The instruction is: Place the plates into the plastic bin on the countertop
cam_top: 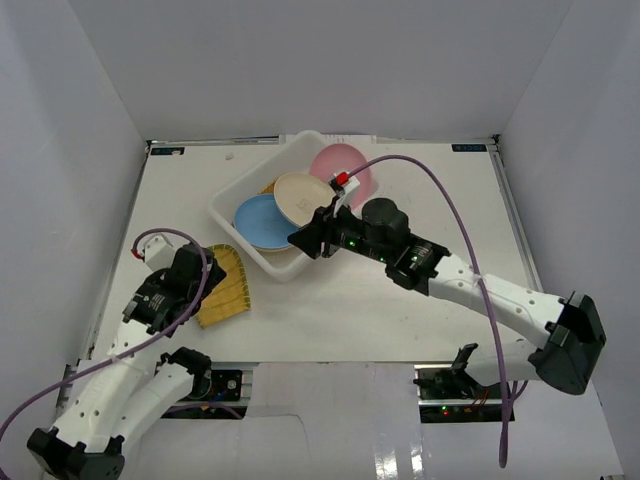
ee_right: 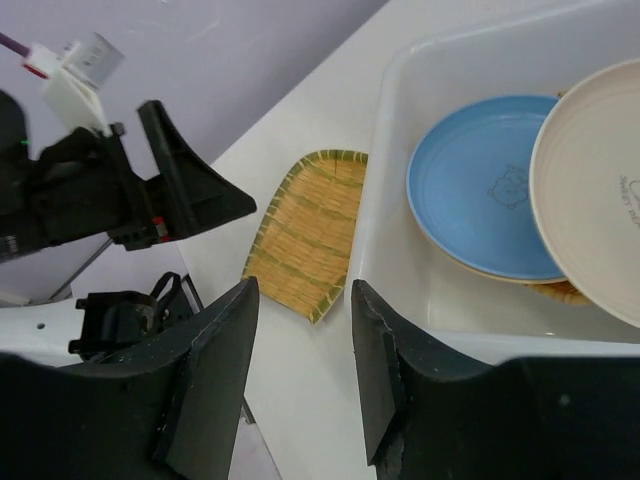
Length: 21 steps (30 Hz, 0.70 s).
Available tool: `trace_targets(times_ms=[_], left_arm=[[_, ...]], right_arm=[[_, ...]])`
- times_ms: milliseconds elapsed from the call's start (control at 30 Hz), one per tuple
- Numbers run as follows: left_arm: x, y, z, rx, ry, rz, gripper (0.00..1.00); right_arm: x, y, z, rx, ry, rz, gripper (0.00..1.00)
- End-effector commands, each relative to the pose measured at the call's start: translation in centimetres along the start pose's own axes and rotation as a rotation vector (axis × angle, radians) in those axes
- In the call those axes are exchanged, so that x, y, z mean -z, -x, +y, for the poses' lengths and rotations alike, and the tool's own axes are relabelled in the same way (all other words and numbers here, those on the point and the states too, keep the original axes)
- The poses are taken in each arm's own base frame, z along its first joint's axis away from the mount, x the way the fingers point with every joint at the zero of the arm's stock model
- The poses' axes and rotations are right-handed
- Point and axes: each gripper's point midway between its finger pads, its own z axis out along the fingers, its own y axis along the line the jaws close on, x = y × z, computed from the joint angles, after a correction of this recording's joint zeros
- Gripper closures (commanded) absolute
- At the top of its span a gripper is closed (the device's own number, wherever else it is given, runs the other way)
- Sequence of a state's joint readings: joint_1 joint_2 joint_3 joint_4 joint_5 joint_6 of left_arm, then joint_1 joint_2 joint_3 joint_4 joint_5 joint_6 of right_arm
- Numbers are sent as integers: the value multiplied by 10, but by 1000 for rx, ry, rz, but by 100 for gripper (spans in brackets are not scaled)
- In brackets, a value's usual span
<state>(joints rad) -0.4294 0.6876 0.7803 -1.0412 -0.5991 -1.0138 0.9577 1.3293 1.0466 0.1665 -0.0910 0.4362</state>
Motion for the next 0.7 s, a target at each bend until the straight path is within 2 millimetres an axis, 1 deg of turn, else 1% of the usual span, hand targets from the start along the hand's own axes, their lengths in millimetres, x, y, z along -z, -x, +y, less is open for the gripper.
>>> trace_targets(times_ms=[0,33,67,100,133,167,200,233,267,300,333,367,400,433,467,500,567,600,633,667], left_arm=[[-1,-7,6,38,44,48,2],[-4,-4,3,38,35,41,2],[-8,-8,4,40,41,69,2],[-14,-13,6,35,57,94,2],[-30,-6,8,70,88,99,2],[-36,-14,9,42,77,165,2],[-43,-11,16,64,104,176,2],[-55,6,24,133,126,140,2],[-62,11,32,122,128,141,2],[-69,11,30,155,92,166,2],[-83,15,51,218,150,187,2],[-89,8,48,209,95,253,2],[-97,9,53,244,82,283,2],[-107,-3,59,252,109,359,2],[-108,-7,52,238,56,398,2],[-115,-7,46,227,2,395,2],[-118,-15,43,222,-24,428,2],[-122,-16,39,219,-52,425,2],[-123,-22,41,220,-50,446,2],[-129,-30,42,215,-49,488,2]], right_arm=[[19,15,-4,59,-34,-67,51],[27,22,-4,60,-38,-92,51],[31,17,-9,53,-43,-87,51],[35,17,-9,52,-44,-92,51],[44,23,-8,55,-43,-115,51],[48,20,-12,63,-53,-114,51],[51,20,-13,66,-56,-117,51],[58,22,-12,71,-60,-122,51],[62,23,-12,76,-59,-129,51],[68,23,-10,82,-54,-137,51],[71,23,-10,84,-52,-139,51],[74,23,-10,86,-52,-143,51],[77,22,-10,91,-51,-145,51],[78,23,-9,94,-49,-151,51],[78,22,-9,98,-48,-150,51],[79,22,-9,100,-45,-149,51],[77,23,-7,104,-36,-150,52],[76,21,-5,102,-18,-141,52],[74,20,-2,100,-3,-138,52],[71,19,-2,99,5,-131,52]])
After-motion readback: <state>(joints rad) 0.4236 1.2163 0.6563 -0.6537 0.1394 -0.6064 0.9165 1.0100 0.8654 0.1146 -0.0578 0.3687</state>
